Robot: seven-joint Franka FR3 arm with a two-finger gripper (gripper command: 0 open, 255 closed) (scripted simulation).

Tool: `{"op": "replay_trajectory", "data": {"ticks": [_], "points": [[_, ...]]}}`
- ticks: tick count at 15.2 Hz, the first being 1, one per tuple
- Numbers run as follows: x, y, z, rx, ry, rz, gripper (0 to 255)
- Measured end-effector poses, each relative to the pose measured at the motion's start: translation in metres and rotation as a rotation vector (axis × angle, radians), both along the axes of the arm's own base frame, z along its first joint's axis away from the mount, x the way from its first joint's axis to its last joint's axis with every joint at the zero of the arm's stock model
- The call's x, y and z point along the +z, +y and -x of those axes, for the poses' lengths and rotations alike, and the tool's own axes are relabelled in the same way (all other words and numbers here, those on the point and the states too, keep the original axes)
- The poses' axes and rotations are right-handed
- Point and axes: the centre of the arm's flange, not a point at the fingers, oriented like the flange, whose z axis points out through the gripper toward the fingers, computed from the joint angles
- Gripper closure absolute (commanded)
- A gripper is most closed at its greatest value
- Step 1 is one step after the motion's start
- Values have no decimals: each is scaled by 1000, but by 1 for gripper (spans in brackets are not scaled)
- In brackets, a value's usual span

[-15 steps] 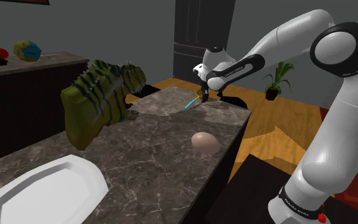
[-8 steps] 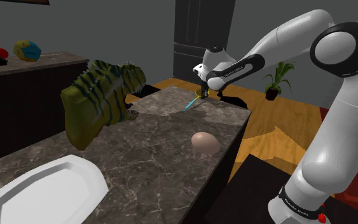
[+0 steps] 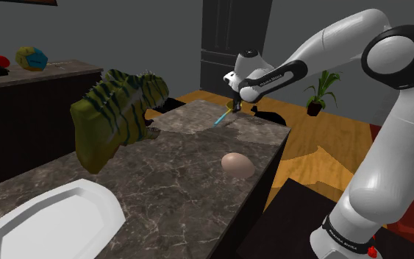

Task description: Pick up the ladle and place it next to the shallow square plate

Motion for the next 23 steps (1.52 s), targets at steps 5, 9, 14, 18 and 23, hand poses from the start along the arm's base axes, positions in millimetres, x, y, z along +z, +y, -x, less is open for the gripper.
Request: {"op": "replay_trajectory", "data": {"ticks": [5, 9, 14, 18, 23], "points": [[26, -1, 0, 0, 0, 0, 255], [47, 0, 1, 0, 0, 0, 255], [72, -1, -1, 0, 0, 0, 255], [94, 0, -2, 0, 0, 0, 255], [113, 15, 6, 1, 0, 0, 255]]}}
